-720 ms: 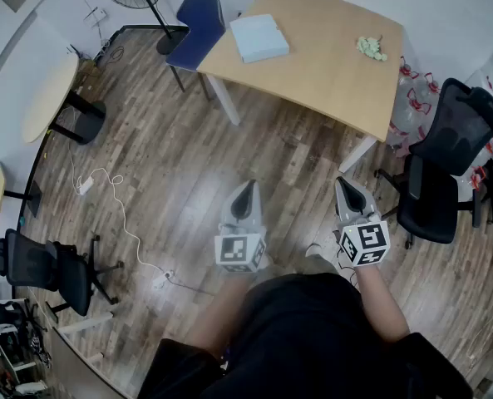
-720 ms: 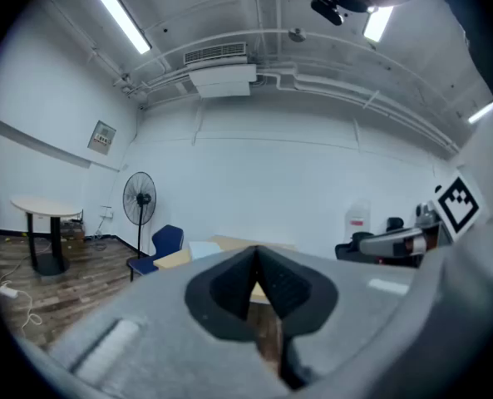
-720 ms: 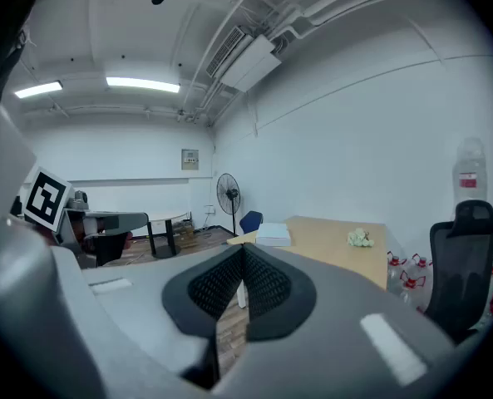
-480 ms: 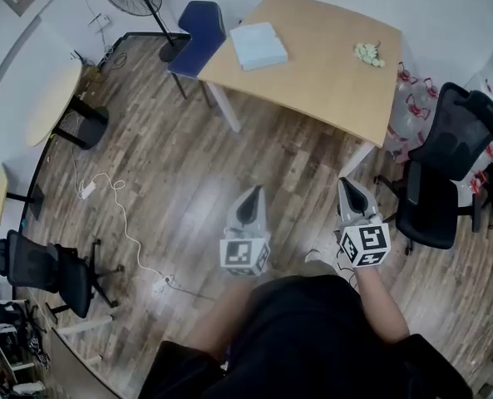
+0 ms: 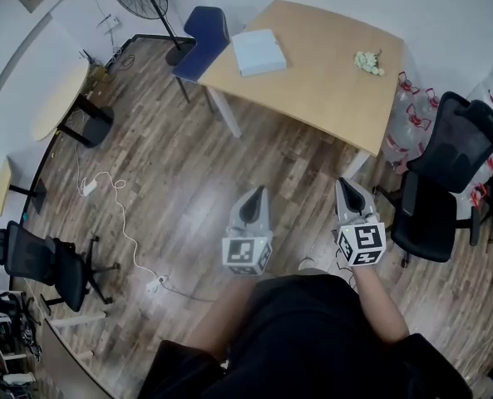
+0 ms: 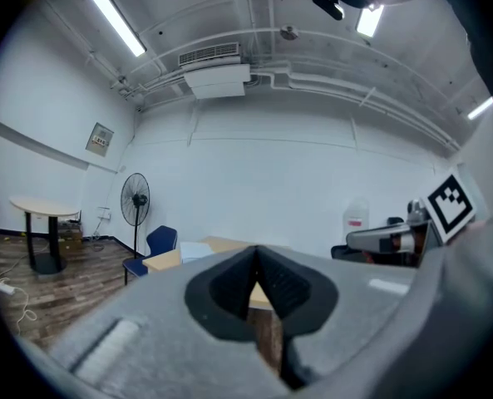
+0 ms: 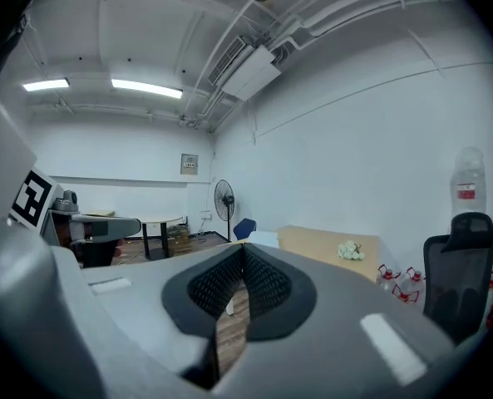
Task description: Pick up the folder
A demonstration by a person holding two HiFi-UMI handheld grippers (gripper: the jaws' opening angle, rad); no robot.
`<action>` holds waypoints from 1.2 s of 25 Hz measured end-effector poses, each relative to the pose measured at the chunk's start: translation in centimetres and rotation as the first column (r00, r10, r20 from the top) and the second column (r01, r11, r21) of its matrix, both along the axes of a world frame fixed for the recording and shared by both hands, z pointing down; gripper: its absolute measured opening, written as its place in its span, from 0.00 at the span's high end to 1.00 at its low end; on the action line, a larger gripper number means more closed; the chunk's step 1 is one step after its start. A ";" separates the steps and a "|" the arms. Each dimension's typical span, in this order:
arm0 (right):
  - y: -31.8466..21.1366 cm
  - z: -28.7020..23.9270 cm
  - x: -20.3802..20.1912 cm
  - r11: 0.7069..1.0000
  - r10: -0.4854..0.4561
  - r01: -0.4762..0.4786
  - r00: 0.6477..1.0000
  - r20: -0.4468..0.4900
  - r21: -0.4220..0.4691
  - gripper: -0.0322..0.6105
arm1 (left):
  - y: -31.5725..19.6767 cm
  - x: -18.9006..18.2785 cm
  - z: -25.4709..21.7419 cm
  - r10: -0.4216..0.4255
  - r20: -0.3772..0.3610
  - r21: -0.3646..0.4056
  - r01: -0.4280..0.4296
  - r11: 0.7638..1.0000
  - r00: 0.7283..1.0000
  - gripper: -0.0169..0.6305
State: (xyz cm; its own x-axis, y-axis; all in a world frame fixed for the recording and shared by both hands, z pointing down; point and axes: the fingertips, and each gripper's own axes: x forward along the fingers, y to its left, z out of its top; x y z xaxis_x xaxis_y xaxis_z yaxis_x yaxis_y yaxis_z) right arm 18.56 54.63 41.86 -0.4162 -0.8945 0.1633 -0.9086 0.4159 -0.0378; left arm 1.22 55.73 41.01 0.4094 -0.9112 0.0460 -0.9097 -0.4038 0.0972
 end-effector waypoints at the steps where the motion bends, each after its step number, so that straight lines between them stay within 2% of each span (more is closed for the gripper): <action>1: 0.0 0.0 0.4 1.000 -0.004 0.004 1.000 -0.001 0.002 0.95 | 0.1 0.4 0.2 -0.007 -0.005 -0.002 0.007 1.000 1.000 0.97; 10: 0.3 0.2 4.0 0.999 -0.034 0.033 0.999 0.022 0.017 0.95 | 1.5 3.4 1.0 -0.058 0.010 -0.017 0.058 0.998 0.998 0.97; 16: 1.0 1.2 5.4 0.998 -0.067 0.066 0.997 0.043 0.011 0.95 | 2.3 5.3 0.5 -0.086 0.040 0.006 0.086 0.996 0.995 0.97; 24: -0.4 1.8 6.2 0.998 -0.065 0.065 0.996 0.060 0.004 0.95 | 0.6 5.6 0.8 -0.094 0.041 -0.005 0.095 0.995 0.995 0.97; 30: -4.0 2.4 5.9 0.998 -0.063 0.064 0.997 0.050 -0.004 0.95 | -3.3 5.6 1.3 -0.078 0.040 -0.007 0.078 0.997 0.996 0.97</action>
